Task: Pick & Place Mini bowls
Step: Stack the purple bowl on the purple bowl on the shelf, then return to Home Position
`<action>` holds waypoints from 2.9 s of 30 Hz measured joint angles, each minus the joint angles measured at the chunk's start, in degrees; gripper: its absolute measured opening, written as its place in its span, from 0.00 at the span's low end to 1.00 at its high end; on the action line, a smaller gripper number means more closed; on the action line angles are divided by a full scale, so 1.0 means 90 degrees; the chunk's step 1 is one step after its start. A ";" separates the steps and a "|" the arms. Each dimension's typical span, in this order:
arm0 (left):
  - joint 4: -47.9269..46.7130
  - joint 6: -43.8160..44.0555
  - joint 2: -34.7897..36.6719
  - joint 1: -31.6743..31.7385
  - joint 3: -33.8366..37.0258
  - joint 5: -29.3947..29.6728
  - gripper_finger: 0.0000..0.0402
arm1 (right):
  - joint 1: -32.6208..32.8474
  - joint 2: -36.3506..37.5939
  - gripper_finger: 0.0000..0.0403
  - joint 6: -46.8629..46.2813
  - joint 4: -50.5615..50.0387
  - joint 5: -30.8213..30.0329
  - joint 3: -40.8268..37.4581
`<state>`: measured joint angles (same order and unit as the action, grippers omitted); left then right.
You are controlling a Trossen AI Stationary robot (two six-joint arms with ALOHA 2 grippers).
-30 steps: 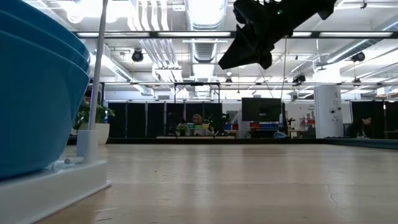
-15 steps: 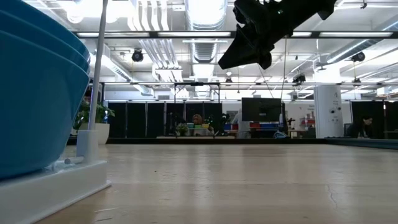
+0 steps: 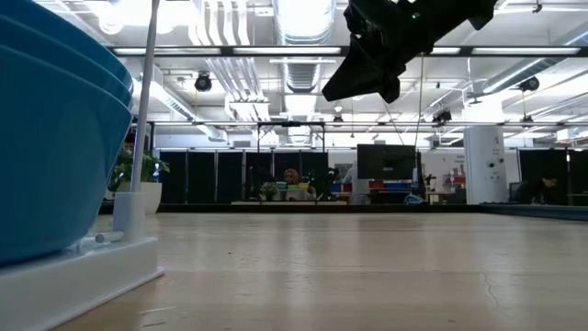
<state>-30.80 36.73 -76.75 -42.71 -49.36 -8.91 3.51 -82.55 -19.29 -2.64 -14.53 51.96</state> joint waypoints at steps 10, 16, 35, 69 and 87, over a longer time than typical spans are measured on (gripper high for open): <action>-0.0148 -0.0094 0.0012 0.0141 0.0000 0.0152 0.15 | -0.0002 0.0008 0.15 0.0140 0.0001 0.0003 0.0000; -0.0230 -0.0329 0.0269 0.0243 0.0000 0.0611 0.15 | -0.0002 0.0167 0.15 0.0581 -0.0011 0.0008 0.0035; -0.0465 -0.3368 0.3332 0.0453 0.0000 0.4476 0.00 | -0.0002 0.2263 0.02 0.1858 -0.0919 0.0836 0.0044; -0.0732 -0.5156 0.7870 0.0720 0.0434 0.5246 0.00 | -0.0005 0.7703 0.02 0.2141 -0.1338 0.0773 -0.2003; -0.1023 -0.5538 0.8495 0.0708 0.0097 0.5340 0.00 | -0.0006 0.8957 0.02 0.1978 -0.1707 0.0057 -0.2394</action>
<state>-40.00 -13.11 -0.30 -36.34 -48.49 39.15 3.45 -1.94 -1.48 -18.00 -14.02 30.42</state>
